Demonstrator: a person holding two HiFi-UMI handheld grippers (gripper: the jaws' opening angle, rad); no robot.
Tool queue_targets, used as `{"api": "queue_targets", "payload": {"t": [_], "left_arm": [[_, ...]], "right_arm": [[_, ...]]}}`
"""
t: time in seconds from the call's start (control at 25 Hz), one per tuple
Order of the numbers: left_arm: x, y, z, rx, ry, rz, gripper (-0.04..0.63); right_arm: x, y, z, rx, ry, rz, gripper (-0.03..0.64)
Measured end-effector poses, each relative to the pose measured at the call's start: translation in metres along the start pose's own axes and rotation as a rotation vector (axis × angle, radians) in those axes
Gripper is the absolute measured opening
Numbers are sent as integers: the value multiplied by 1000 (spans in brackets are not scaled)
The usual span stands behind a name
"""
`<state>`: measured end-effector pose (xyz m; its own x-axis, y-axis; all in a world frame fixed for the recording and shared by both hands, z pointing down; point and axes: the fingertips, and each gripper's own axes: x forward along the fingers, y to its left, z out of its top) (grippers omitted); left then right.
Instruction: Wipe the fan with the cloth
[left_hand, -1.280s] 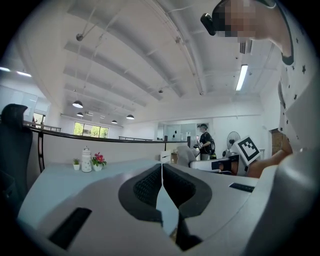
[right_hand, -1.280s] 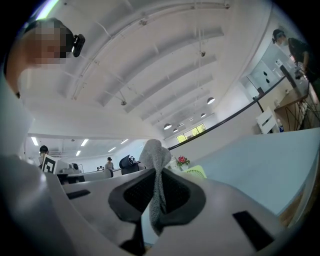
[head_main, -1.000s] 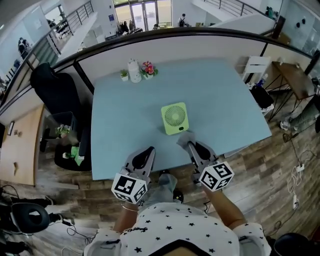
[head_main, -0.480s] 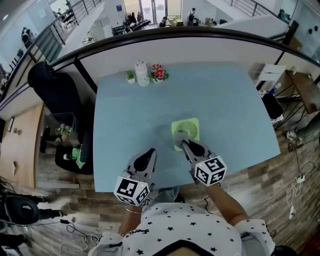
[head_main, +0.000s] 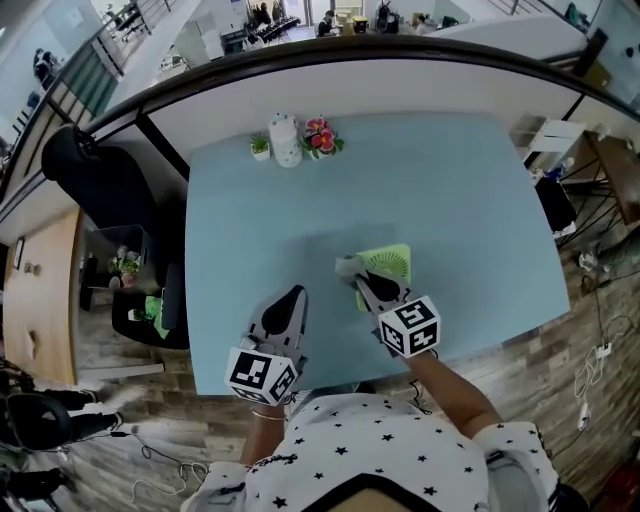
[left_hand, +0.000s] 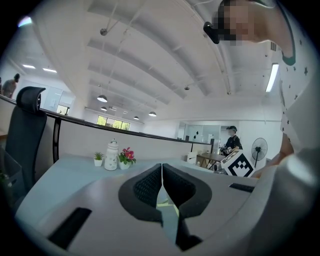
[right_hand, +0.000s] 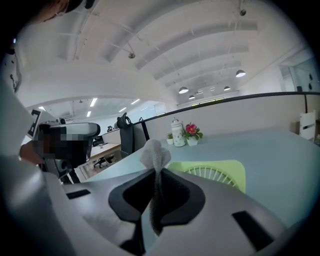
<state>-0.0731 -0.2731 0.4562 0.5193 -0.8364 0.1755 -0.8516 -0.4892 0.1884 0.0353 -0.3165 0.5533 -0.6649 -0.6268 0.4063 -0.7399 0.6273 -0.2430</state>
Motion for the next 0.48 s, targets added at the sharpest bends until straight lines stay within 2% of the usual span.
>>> {"api": "queue_targets", "payload": {"t": [0.24, 0.48], "left_arm": [[9, 14, -7, -32, 16, -3, 32], [18, 21, -16, -50, 23, -37, 32]], "right_arm": [[13, -3, -9, -3, 69, -19, 28], [14, -8, -11, 5, 79, -38, 29]]}}
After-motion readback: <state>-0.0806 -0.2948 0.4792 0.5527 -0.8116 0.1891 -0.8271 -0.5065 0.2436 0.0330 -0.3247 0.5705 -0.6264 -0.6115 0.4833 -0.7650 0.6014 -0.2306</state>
